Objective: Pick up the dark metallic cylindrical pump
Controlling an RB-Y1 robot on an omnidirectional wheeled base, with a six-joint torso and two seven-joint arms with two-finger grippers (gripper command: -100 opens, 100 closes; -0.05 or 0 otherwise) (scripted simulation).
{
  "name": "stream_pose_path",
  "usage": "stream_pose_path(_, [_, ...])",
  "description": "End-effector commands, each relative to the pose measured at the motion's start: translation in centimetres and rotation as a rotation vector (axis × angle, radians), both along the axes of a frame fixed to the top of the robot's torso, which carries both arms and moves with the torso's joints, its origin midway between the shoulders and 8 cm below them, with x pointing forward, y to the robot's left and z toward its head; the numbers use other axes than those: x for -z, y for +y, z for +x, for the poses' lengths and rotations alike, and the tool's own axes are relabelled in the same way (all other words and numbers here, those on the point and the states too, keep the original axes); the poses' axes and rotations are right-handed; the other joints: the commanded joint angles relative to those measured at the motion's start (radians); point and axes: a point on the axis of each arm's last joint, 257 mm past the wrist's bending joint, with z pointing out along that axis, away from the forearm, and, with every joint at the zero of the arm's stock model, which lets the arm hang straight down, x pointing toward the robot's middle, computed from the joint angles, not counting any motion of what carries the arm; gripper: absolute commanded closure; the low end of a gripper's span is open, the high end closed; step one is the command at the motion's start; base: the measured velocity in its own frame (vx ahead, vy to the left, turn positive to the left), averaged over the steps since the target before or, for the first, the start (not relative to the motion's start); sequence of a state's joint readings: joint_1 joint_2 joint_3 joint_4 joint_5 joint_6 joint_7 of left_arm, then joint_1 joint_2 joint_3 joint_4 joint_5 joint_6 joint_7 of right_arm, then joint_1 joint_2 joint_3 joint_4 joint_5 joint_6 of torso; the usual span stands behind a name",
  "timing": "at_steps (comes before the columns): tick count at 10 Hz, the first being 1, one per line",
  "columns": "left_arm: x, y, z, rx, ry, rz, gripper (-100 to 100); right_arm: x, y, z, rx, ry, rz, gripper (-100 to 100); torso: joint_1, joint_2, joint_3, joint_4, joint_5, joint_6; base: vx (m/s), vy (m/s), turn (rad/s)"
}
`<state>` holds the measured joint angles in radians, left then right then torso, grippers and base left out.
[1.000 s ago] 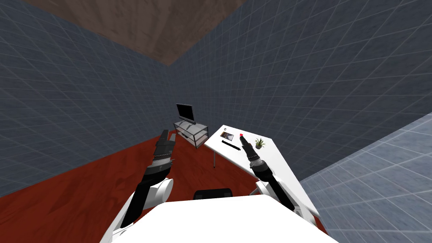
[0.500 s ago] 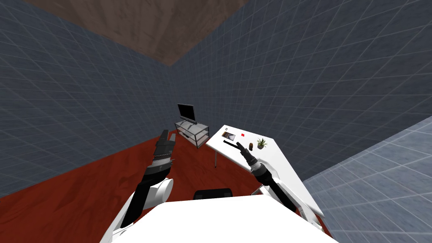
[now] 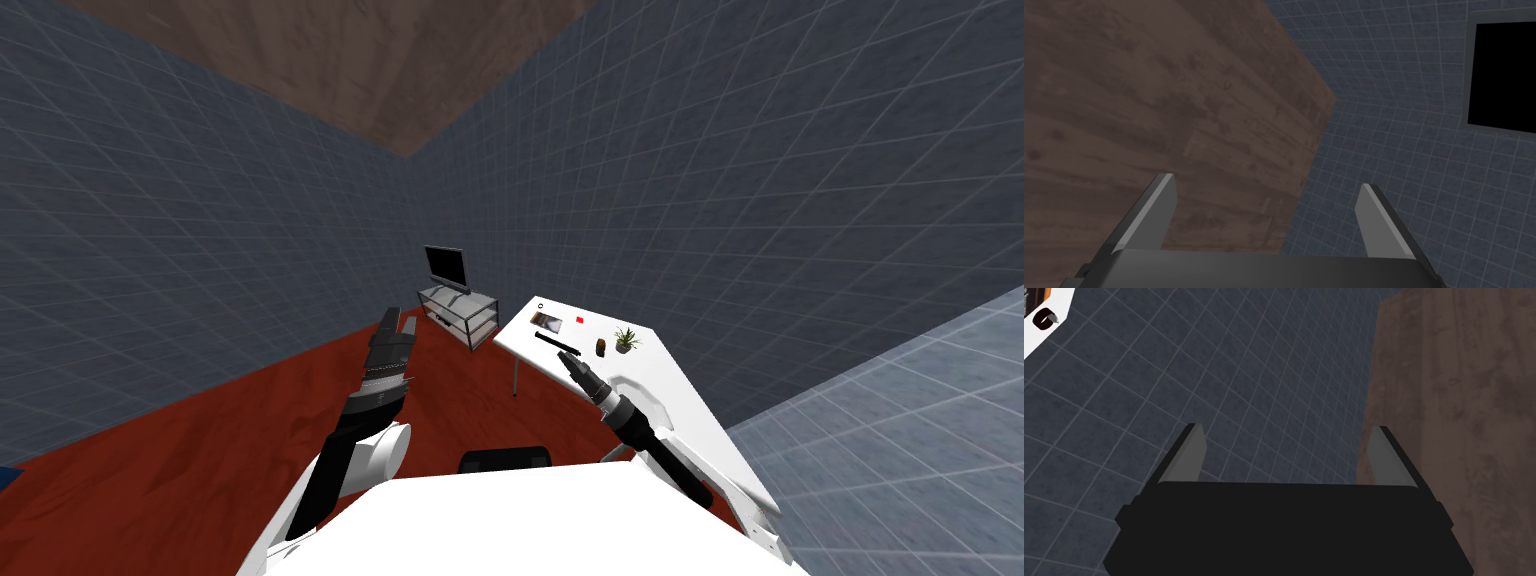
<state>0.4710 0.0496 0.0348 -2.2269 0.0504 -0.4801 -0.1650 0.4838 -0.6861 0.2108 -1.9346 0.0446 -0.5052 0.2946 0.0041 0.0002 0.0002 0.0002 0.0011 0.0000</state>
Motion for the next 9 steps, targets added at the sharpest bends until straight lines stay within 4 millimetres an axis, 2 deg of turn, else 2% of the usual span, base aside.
stream_pose_path(1, [0.0,0.0,0.0,0.000,0.000,0.000,0,0.5,-0.4,-0.3,-0.010,0.011,-0.027,-100,0.000,0.000,0.000,0.000,0.000,0.000,0.002,0.025,0.000])
stream_pose_path(2, [0.0,0.0,0.0,0.000,0.000,0.000,0,3.1,-1.1,-0.8,-0.018,0.058,-0.083,-100,-0.002,0.000,0.000,0.000,0.000,0.000,-0.011,0.043,0.038])
stream_pose_path(3, [0.0,0.0,0.0,0.000,0.000,0.000,0,3.2,-1.3,-0.9,-0.028,0.062,-0.104,-100,-0.002,0.000,0.000,0.000,0.000,0.000,-0.004,0.053,0.015])
stream_pose_path(4, [0.0,0.0,0.0,0.000,0.000,0.000,0,5.5,-2.1,-1.5,-0.036,0.104,-0.156,-100,-0.001,0.000,0.000,0.000,0.000,0.000,0.000,0.083,0.038])
stream_pose_path(5, [0.0,0.0,0.0,0.000,0.000,0.000,0,5.7,-2.6,-1.6,-0.046,0.112,-0.183,-100,0.001,0.000,0.000,0.000,0.000,0.000,0.001,0.074,0.014])
stream_pose_path(6, [0.0,0.0,0.0,0.000,0.000,0.000,0,8.1,-3.7,-2.4,-0.049,0.157,-0.235,-100,0.000,0.000,0.000,0.000,0.000,0.000,0.006,0.084,0.056])
stream_pose_path(7, [0.0,0.0,0.0,0.000,0.000,0.000,0,8.2,-4.1,-2.5,-0.061,0.161,-0.262,-100,0.001,-0.001,0.000,0.000,0.000,0.000,0.008,0.069,0.018])
stream_pose_path(8, [0.0,0.0,0.0,0.000,0.000,0.000,0,10.3,-5.3,-3.3,-0.069,0.201,-0.315,-100,0.000,-0.001,0.000,0.000,0.000,0.000,0.009,0.075,0.047])
stream_pose_path(9, [0.0,0.0,0.0,0.000,0.000,0.000,0,10.4,-5.8,-3.4,-0.074,0.208,-0.338,-100,0.001,-0.001,-0.001,0.000,0.000,0.000,0.007,0.059,0.028])
